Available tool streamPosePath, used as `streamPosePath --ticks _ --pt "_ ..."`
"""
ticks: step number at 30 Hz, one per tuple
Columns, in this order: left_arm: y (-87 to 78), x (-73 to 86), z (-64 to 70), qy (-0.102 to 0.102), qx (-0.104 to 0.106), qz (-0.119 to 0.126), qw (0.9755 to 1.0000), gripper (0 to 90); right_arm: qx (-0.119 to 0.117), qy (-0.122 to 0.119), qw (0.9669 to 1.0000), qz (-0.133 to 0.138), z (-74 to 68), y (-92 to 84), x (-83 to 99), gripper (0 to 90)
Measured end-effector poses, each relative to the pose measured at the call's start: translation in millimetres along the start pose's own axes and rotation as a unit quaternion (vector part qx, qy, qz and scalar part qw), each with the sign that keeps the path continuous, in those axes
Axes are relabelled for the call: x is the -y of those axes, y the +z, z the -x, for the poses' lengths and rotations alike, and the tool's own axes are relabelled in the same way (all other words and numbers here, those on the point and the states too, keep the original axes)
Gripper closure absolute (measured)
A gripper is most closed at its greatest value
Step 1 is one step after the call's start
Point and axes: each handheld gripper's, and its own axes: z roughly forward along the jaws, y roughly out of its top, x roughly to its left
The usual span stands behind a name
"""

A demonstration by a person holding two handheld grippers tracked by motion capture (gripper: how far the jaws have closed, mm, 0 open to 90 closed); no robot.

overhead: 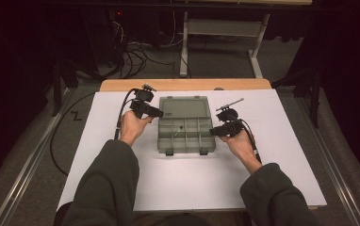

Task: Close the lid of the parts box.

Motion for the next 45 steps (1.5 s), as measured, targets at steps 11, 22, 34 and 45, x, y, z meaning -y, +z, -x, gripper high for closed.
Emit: streamPosePath --ticks 11,22,34,45 --pt "9.2 -5.8 0.6 -0.001 0.004 -0.012 0.9999 41.6 -0.001 -0.002 1.0000 0.000 0.3 0.1 0.0 75.0" --pt "22.0 -16.7 -1.5 -0.030 0.020 -0.035 0.9987 43.4 -0.002 -0.003 1.0000 0.003 0.7 0.3 0.6 75.2" --pt "36.1 -21.2 -8.3 -0.070 0.046 -0.055 0.9950 46.9 -0.001 -0.003 1.0000 0.004 0.3 0.2 0.9 75.2" --pt "45.3 -21.3 -11.9 -0.092 0.053 -0.063 0.9923 48.4 -0.001 -0.005 1.0000 0.004 0.1 0.3 1.1 75.3"
